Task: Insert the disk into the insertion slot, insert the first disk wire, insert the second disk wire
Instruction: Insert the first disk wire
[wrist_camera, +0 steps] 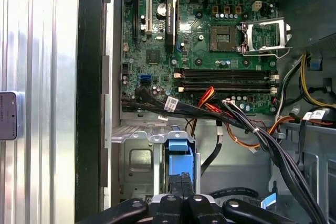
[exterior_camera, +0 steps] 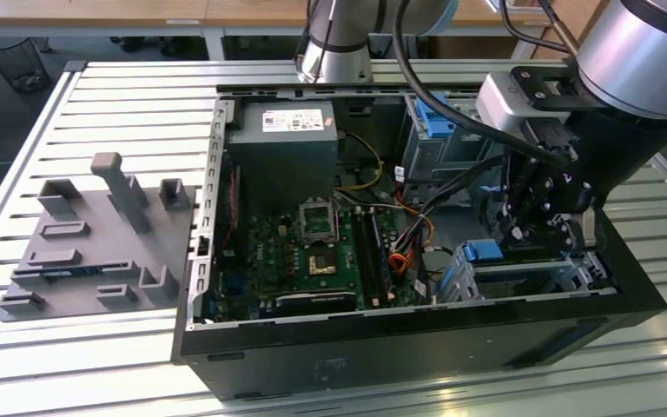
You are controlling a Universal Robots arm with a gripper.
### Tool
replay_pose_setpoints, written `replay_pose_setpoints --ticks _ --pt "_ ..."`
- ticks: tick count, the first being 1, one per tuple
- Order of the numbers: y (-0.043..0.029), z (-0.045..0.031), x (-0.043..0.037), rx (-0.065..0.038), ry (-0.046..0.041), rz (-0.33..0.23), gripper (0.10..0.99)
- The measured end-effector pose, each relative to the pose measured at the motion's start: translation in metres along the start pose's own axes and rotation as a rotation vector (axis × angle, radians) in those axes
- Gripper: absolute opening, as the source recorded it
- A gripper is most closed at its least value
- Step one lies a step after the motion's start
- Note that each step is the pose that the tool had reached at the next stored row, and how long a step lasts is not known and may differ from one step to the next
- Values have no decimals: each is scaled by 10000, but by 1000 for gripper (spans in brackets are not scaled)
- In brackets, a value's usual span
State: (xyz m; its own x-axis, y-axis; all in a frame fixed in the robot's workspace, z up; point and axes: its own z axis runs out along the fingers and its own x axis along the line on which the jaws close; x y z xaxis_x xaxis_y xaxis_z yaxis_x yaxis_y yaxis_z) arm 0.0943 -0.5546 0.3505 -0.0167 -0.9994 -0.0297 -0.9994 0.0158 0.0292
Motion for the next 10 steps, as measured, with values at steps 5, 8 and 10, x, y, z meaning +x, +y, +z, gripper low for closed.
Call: replay_pose_setpoints --ticks 5,8,10 --pt "-28 -1 -1 0 1 0 106" --pt "-38 -1 -1 0 1 -1 106" --pt "-43 -1 -1 0 1 0 106"
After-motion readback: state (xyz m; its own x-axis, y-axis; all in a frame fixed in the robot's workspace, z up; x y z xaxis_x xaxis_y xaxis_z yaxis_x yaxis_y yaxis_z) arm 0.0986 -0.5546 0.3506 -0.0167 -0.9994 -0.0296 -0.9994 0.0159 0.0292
